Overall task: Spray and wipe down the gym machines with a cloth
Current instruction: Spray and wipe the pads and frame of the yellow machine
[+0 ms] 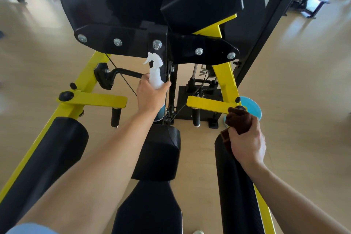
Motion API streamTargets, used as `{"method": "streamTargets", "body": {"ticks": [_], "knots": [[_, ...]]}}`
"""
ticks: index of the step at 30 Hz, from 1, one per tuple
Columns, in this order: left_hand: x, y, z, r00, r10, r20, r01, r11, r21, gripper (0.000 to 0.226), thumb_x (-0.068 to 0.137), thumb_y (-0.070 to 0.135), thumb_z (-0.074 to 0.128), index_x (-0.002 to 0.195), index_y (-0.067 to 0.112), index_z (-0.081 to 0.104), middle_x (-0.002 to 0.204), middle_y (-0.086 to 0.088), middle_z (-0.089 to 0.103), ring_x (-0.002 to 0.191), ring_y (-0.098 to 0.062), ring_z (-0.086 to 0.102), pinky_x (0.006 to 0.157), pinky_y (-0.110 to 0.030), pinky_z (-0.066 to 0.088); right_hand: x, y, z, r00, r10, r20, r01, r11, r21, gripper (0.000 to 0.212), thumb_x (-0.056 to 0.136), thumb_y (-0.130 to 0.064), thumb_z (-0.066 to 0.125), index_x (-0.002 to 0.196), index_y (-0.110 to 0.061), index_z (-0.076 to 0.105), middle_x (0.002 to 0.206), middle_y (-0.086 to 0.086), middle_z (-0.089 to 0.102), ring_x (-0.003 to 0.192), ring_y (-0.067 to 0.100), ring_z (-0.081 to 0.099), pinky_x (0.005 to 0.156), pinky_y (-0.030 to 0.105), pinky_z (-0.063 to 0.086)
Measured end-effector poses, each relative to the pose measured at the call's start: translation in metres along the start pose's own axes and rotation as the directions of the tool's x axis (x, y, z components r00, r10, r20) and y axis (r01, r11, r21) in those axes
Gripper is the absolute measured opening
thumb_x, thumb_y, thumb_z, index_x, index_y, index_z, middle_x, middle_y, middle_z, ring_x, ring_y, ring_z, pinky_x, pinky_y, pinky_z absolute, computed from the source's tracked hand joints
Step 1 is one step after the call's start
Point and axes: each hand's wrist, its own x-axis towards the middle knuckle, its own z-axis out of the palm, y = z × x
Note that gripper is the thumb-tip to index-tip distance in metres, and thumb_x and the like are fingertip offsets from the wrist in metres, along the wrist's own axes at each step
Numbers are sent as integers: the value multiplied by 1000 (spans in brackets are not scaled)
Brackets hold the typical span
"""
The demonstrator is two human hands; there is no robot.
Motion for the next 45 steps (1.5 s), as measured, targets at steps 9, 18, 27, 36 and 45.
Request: {"method": "streamTargets", "body": {"ticks": [9,18,27,36,45], "knots": [[-2,0,3,1000,-4,-7,4,1000,-5,87,71,60,84,135,10,53,126,-6,62,111,-21,63,79,-22,48,1,3,1,1000,-18,2,18,1000,2,36,94,-29,68,123,-34,48,101,-8,64,92,19,65,90,50,59],[-59,32,-19,855,440,-274,-462,887,-17,40,93,36,66,117,5,60,112,-7,64,103,-13,57,91,-22,48,0,-1,-2,1000,-10,-5,11,995,103,38,92,-20,71,120,-36,49,106,-11,65,98,16,65,94,51,58],[-31,19,61,523,41,851,-696,597,399,89,94,-2,53,162,7,-4,170,-13,-11,156,-31,-13,128,-47,3,-39,-43,53,968,212,131,-246,725,644,45,95,-17,71,125,-45,54,117,-8,70,109,14,69,92,34,58],[-34,8,63,441,-12,898,-745,552,373,84,96,-2,46,162,9,-4,170,-7,-13,157,-26,-8,129,-45,6,-12,-19,143,770,571,286,-536,333,776,72,77,-39,69,145,-34,48,128,9,63,110,26,65,96,50,57],[-37,11,58,443,-10,897,-771,506,386,85,96,-1,50,163,16,0,171,0,-10,158,-21,-4,126,-44,20,43,15,198,984,170,49,-177,939,295,48,91,-22,75,132,-12,55,126,7,59,121,22,47,103,43,44]]}}
